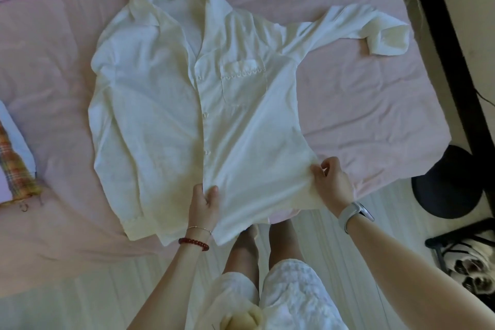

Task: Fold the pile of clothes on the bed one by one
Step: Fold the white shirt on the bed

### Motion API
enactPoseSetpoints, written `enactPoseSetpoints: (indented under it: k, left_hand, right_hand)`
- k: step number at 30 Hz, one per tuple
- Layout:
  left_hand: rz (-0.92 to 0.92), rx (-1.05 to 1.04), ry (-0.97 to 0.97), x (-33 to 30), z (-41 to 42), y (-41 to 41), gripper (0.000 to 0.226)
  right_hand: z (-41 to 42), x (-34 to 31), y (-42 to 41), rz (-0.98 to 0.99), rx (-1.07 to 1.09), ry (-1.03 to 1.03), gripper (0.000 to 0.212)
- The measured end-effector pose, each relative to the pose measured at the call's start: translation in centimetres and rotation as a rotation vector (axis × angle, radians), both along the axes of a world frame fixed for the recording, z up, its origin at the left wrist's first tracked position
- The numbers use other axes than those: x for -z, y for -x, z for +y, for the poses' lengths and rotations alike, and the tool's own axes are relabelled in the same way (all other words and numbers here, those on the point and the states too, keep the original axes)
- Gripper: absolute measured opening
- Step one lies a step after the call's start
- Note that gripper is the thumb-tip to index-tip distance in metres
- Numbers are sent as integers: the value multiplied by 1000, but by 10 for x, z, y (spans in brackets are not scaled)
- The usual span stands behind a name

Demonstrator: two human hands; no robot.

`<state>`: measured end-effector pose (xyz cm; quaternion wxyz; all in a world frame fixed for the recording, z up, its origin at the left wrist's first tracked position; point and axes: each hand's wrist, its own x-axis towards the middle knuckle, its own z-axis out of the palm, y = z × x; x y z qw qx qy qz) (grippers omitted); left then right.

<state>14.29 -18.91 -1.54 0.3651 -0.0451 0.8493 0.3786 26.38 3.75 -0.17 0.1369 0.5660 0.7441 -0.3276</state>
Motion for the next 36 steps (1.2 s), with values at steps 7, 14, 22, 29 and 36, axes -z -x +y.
enactPoseSetpoints:
  k: [7, 14, 22, 29, 36]
  left_hand:
    - [-266, 180, 174, 21, -19, -16, 15]
    - [-159, 36, 146, 10, -17, 17, 26]
    - [-159, -31, -36, 12, 27, 58, 28]
    - [120, -176, -60, 28, 67, 144, 28]
    - [444, -33, -45, 36, 100, 260, 31]
  right_hand:
    - [-5, 13, -21, -200, -166, -22, 36]
    - [-33, 5, 55, 26, -369, -8, 42]
    - [-24, 2, 176, 215, -620, -24, 40]
    - [18, 23, 299, 288, -749, -108, 37]
    - [59, 46, 377, 224, -1058, -384, 41]
